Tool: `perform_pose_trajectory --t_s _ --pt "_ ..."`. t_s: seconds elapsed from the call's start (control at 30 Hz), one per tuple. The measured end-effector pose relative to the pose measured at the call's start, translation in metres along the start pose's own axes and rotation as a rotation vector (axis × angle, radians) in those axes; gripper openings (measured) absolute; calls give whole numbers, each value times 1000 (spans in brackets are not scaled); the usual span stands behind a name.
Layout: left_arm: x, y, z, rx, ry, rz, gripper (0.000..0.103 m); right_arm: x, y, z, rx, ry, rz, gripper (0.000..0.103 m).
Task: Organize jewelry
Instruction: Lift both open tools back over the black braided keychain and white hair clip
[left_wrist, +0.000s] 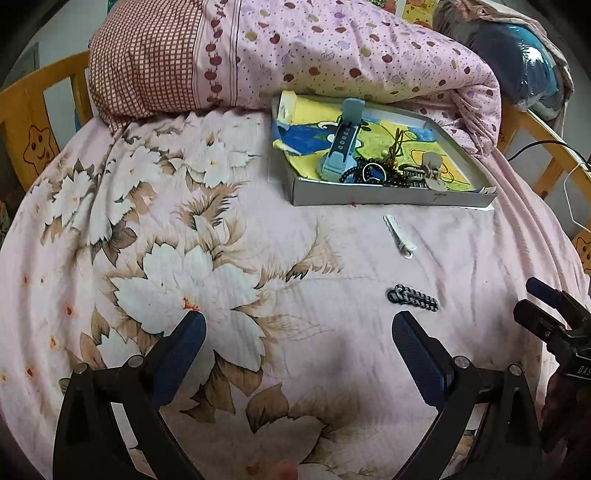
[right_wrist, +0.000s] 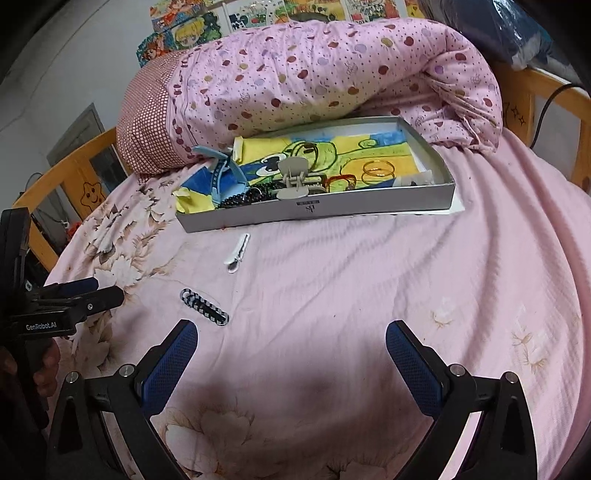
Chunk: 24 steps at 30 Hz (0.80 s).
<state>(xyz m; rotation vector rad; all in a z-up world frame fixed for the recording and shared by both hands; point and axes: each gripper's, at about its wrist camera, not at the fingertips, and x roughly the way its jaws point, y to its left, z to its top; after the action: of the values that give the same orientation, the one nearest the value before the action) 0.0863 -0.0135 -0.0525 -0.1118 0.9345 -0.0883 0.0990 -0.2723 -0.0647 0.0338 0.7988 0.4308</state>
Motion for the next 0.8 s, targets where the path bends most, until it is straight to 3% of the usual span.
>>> perform_pose_trajectory --t_s 0.4,0.8 --pt "12 0 -2 10 20 -33 99 14 -18 3 47 36 -29 103" --pt "14 -23 2 104 -40 -200 98 34 -40 16 88 58 30 103"
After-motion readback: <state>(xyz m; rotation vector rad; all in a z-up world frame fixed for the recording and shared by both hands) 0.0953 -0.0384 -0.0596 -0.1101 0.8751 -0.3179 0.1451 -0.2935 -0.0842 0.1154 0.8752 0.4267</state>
